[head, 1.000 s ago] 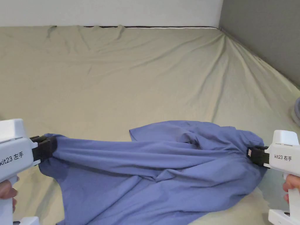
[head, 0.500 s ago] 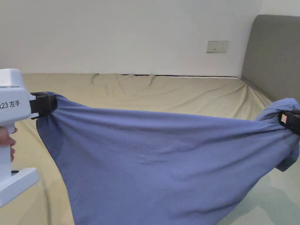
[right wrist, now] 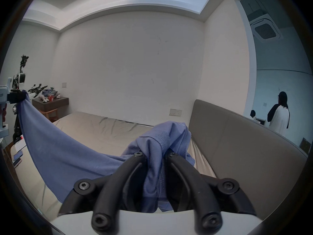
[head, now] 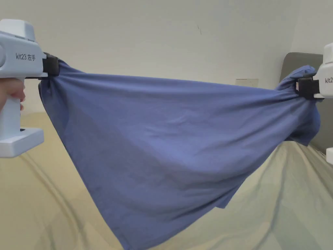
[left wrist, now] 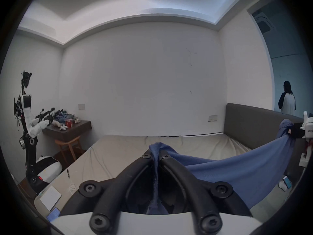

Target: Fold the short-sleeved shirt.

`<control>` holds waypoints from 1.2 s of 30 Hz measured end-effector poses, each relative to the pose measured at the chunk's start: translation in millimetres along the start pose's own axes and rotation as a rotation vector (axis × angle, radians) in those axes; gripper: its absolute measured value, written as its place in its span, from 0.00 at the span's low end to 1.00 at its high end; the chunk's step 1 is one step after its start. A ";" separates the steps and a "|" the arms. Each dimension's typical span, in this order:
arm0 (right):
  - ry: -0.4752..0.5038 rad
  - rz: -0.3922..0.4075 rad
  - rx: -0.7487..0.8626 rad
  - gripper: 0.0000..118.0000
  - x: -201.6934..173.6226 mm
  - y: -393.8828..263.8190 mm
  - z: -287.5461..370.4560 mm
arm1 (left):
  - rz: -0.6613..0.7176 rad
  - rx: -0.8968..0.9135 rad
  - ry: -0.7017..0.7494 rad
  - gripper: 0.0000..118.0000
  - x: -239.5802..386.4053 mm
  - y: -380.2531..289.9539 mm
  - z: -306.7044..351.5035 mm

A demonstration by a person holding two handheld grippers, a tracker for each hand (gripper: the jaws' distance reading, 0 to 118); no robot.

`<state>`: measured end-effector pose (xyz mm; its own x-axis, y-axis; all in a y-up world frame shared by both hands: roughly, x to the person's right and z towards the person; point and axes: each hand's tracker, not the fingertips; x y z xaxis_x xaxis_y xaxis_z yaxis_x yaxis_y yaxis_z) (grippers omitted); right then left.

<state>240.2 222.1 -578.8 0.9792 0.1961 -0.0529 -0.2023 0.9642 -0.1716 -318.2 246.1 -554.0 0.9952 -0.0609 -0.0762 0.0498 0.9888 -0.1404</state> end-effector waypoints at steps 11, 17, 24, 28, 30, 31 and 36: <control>-0.085 -0.007 -0.004 0.13 -32.5 -17.9 -128.2 | 0.048 -0.007 0.070 0.01 13.8 -11.9 -118.4; -0.066 -0.036 -0.108 0.13 -64.0 -112.7 -156.3 | 0.070 -0.189 0.028 0.01 28.6 -112.6 -144.2; 0.008 -0.058 -0.285 0.13 -84.4 -244.9 -123.1 | 0.106 -0.354 -0.020 0.01 27.8 -250.1 -99.5; 0.025 -0.068 -0.323 0.13 -87.0 -299.2 -77.8 | 0.127 -0.453 -0.038 0.01 29.3 -310.6 -51.6; 0.038 -0.082 -0.337 0.13 -80.1 -321.6 -58.5 | 0.149 -0.475 -0.047 0.01 26.3 -328.8 -26.7; 0.051 -0.096 -0.343 0.13 -78.6 -329.1 -46.1 | 0.145 -0.473 -0.042 0.01 26.0 -335.3 -12.8; 0.069 -0.092 -0.307 0.13 -75.9 -336.2 23.2 | 0.163 -0.482 -0.075 0.01 17.1 -342.1 51.1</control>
<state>234.3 -112.8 -494.3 0.9922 0.0877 -0.0882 -0.1190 0.8762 -0.4671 -313.9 -86.3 -456.8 0.9910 0.1161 -0.0663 -0.1331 0.8087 -0.5730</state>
